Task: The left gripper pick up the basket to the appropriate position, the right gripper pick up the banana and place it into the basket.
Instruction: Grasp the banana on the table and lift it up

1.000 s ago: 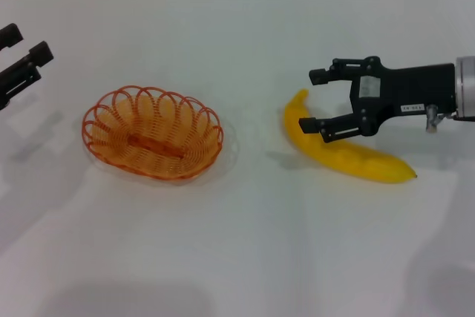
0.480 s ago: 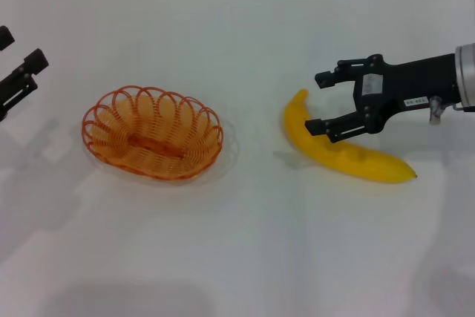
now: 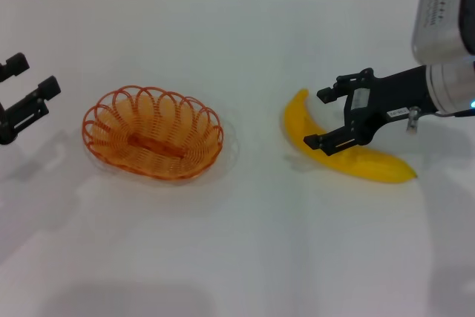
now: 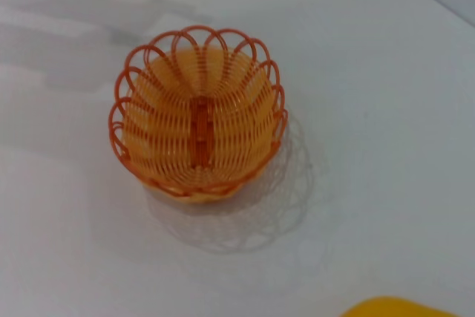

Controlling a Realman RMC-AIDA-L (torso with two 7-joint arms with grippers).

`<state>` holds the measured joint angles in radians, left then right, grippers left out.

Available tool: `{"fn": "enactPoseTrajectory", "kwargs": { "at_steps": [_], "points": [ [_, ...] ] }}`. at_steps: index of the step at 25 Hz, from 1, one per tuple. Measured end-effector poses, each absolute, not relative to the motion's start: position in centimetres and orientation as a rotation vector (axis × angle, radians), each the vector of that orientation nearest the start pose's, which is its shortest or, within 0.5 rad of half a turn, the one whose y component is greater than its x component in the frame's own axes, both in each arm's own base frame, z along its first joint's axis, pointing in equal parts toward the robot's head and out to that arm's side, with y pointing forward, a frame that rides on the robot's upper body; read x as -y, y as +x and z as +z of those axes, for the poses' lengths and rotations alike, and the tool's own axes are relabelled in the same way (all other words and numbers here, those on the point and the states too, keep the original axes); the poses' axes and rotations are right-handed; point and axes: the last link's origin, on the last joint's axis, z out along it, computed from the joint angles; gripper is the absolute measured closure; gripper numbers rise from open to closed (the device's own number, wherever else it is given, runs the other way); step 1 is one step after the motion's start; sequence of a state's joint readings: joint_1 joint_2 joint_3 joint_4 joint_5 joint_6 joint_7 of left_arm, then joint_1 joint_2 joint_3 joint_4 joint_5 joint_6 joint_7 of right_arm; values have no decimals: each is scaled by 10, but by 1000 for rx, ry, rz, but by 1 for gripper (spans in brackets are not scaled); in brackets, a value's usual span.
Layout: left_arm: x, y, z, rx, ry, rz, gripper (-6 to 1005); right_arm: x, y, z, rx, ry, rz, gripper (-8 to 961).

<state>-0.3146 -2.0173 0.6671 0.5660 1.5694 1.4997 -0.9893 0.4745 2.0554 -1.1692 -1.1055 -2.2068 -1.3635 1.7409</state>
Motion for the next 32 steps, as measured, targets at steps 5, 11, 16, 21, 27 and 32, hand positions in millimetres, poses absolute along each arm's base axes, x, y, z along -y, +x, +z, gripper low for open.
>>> {"fn": "enactPoseTrajectory", "kwargs": {
  "at_steps": [5,11,16,21,27,32],
  "points": [
    [-295,-331,53,449,-2328,-747,341,-353,237,1,-441,-2803,-82,49],
    [-287,-342,56,487,-2388,-663,341,-354,240,2,-479,-2785,-153,49],
    [-284,-346,54,467,-2422,-609,341,-357,244,3,-499,-2764,-201,49],
    [-284,-347,52,465,-2438,-579,341,-359,244,3,-511,-2750,-212,50],
    [-284,-348,53,463,-2435,-576,341,-360,244,2,-506,-2748,-244,50],
    [-284,-348,54,461,-2435,-575,341,-362,242,-3,-516,-2758,-295,50]
  ]
}}
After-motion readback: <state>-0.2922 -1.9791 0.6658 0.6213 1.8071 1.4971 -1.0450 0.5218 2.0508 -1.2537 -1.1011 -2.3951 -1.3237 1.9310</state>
